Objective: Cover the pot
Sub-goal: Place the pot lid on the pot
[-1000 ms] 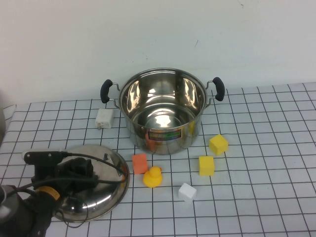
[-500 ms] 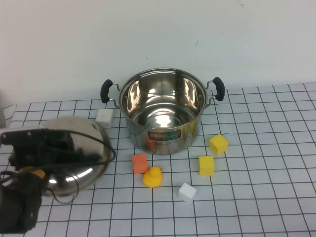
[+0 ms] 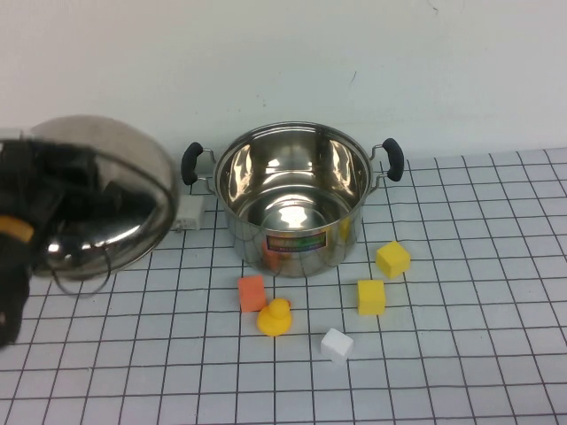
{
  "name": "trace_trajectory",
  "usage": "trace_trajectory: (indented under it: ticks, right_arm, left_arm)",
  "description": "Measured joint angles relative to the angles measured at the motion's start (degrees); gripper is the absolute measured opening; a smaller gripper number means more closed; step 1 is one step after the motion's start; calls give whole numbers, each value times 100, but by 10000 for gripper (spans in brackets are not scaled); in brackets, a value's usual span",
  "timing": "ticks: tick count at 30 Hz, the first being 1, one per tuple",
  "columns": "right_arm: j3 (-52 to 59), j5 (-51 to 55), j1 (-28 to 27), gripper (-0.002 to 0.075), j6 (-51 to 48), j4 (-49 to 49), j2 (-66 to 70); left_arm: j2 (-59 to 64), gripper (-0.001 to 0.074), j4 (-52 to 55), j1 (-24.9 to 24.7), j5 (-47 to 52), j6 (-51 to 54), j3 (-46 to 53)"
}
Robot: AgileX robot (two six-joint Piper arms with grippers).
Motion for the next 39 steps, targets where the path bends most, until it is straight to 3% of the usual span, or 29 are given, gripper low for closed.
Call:
trace_trajectory:
  ticks: [5, 11, 19, 27, 39]
  right_arm:
    - [0, 0, 0, 9, 0, 0, 0]
    - [0, 0, 0, 9, 0, 0, 0]
    - [0, 0, 0, 9, 0, 0, 0]
    - [0, 0, 0, 9, 0, 0, 0]
    - [0, 0, 0, 9, 0, 0, 0]
  left_arm:
    - [23, 330, 1446, -187, 1494, -1525, -1177]
    - [750, 330, 2788, -653, 1747, -2668, -2391]
    - [2262, 330, 3366, -1350, 2177, -2809, -3853]
    - [3335, 330, 3434, -1605, 2533, -2845, -5027]
    - [3819, 330, 3486, -1659, 2238, -2955, -5176]
